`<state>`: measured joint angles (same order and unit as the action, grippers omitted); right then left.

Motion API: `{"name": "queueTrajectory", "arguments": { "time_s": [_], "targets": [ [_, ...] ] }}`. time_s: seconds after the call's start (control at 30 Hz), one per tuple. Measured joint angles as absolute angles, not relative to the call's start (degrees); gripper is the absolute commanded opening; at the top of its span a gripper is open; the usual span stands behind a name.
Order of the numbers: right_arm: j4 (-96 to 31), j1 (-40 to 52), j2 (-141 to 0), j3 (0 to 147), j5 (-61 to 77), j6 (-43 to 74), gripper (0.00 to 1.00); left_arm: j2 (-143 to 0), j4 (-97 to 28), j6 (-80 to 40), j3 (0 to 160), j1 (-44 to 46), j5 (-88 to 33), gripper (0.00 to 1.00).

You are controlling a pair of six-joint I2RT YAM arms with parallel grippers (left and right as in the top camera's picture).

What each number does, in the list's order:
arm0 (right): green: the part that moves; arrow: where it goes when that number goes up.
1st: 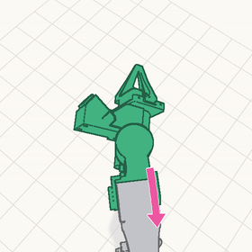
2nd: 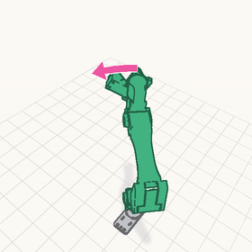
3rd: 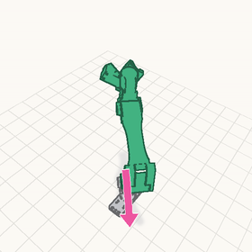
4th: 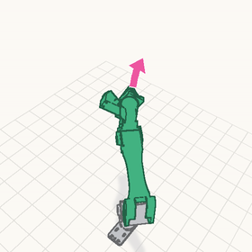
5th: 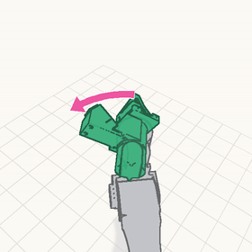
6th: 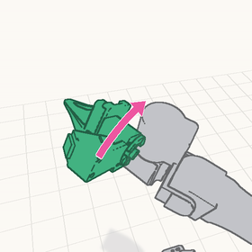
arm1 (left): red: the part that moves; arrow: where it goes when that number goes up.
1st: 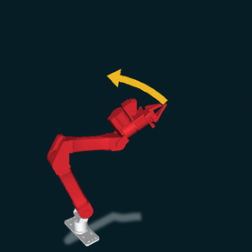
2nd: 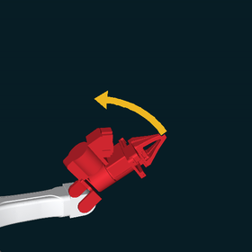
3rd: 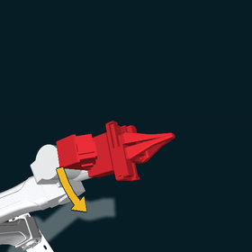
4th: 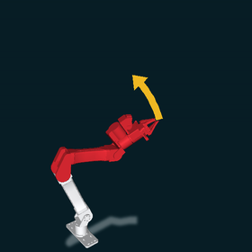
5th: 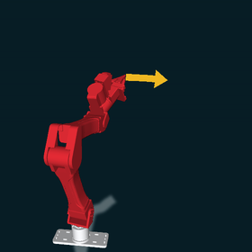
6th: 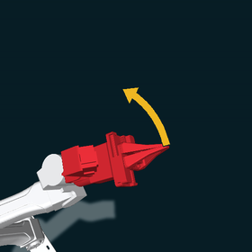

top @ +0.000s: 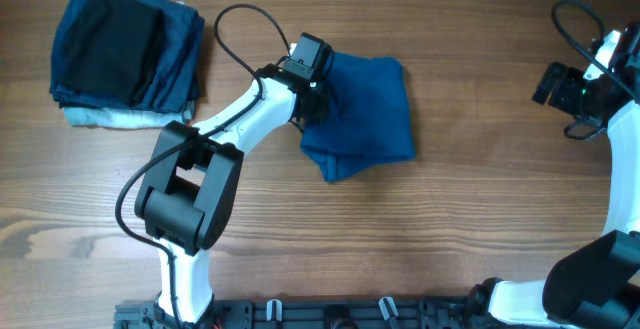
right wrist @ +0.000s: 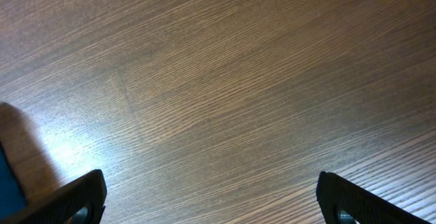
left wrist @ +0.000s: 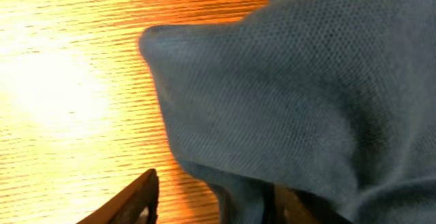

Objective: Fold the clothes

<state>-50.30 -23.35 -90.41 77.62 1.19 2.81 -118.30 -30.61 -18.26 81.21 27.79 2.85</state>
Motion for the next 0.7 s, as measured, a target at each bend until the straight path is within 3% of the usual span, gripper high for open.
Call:
{"name": "queueTrajectory", "arguments": {
  "time_s": [0.13, 0.33, 0.7],
  "targets": [
    [-50.3, -23.4, -90.4, 77.6, 1.2, 2.8, 1.00, -117.3, -31.5, -17.6, 81.2, 27.7, 3.5, 0.84],
    [-50.3, -23.4, -90.4, 77.6, 1.2, 2.8, 0.99, -104.3, -36.8, -21.8, 82.8, 27.9, -2.1, 0.81],
    [-50.3, -23.4, -90.4, 77.6, 1.2, 2.8, 1.00, -118.6, -39.4, -26.5, 82.9, 32.8, -4.9, 0.87]
  ]
}}
